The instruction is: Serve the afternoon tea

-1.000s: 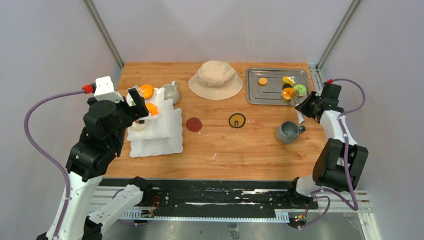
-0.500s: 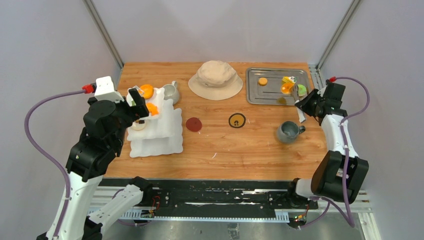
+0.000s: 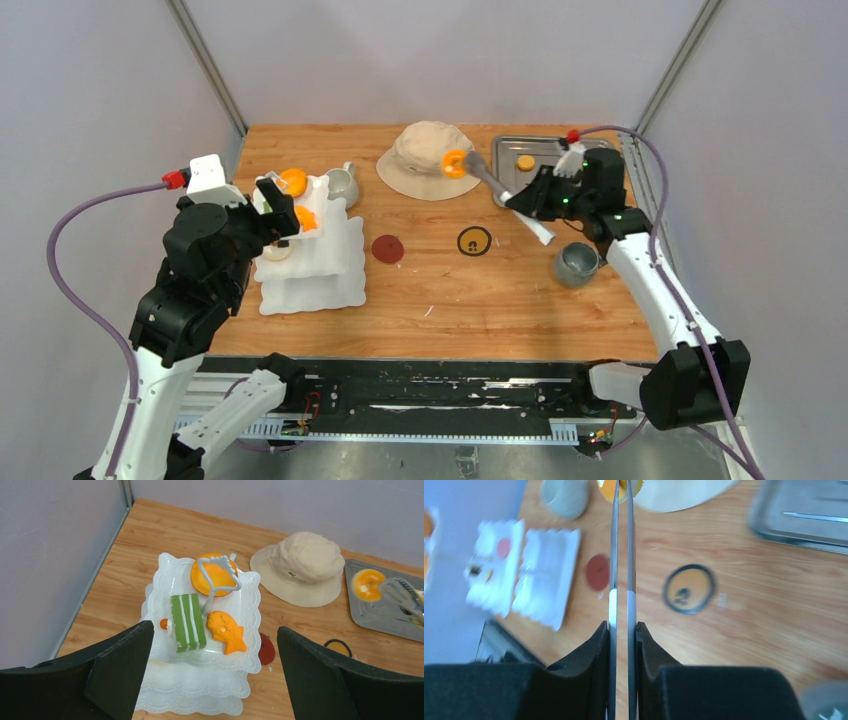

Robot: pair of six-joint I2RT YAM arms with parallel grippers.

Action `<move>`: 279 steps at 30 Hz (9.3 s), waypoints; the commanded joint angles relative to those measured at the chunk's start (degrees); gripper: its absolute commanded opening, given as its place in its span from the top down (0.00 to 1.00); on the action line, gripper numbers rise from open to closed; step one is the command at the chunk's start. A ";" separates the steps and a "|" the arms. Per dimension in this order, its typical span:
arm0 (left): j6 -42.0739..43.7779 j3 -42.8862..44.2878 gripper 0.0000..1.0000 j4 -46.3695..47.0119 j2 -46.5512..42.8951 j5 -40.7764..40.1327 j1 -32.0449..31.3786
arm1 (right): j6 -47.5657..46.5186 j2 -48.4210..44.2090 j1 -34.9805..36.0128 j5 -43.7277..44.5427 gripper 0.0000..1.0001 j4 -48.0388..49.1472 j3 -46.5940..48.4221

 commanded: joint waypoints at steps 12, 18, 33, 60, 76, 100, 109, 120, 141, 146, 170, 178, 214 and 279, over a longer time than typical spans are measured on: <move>-0.81 0.67 0.02 -0.39 -2.10 -0.12 -0.36 | -3.21 9.04 31.76 -4.19 1.00 -0.58 12.00; -0.66 0.68 0.02 -0.87 -2.48 -0.74 -0.34 | -3.54 13.72 36.48 -6.18 0.99 -0.31 15.40; -0.38 0.28 0.02 -1.46 -3.11 -1.72 -0.36 | -2.51 21.91 41.42 -9.35 0.99 0.12 20.08; -0.53 0.72 0.02 -1.35 -2.43 -1.28 -0.40 | -0.39 10.98 36.00 4.22 0.59 3.58 13.51; -0.48 1.02 0.02 -0.90 -1.53 -0.68 -0.40 | -2.66 -6.40 0.13 19.95 0.63 -0.75 -3.52; 0.21 -0.91 0.02 2.53 0.59 0.11 -0.36 | -0.29 8.81 -23.11 22.00 0.55 1.63 -1.54; 1.01 -1.49 0.02 3.58 1.46 0.24 -0.37 | 2.71 11.34 -27.36 17.32 0.56 5.50 0.51; 0.67 -1.14 0.02 3.86 2.40 0.46 -0.34 | 4.54 19.42 -29.56 11.40 0.56 8.86 5.53; 0.59 -0.79 0.02 3.67 2.38 0.81 -0.37 | 5.03 24.01 -30.18 8.44 0.82 7.42 6.57; 0.70 -0.81 0.02 3.70 2.26 0.69 -0.35 | 5.57 21.16 -30.26 8.56 0.99 7.42 5.63; 0.69 -1.26 0.02 3.89 2.07 1.08 -0.38 | 4.60 11.50 -29.99 9.83 1.00 7.00 -0.19; 0.90 -1.21 0.02 3.53 1.57 0.53 -0.34 | 3.41 13.35 -30.25 13.53 0.85 5.09 0.44; 1.81 -2.08 0.02 5.34 3.93 0.34 -0.40 | 5.01 22.67 -31.50 8.85 0.57 10.01 1.70; 0.27 0.02 0.02 1.46 0.56 -0.49 -0.34 | -0.48 29.13 35.57 -4.53 1.00 9.50 13.62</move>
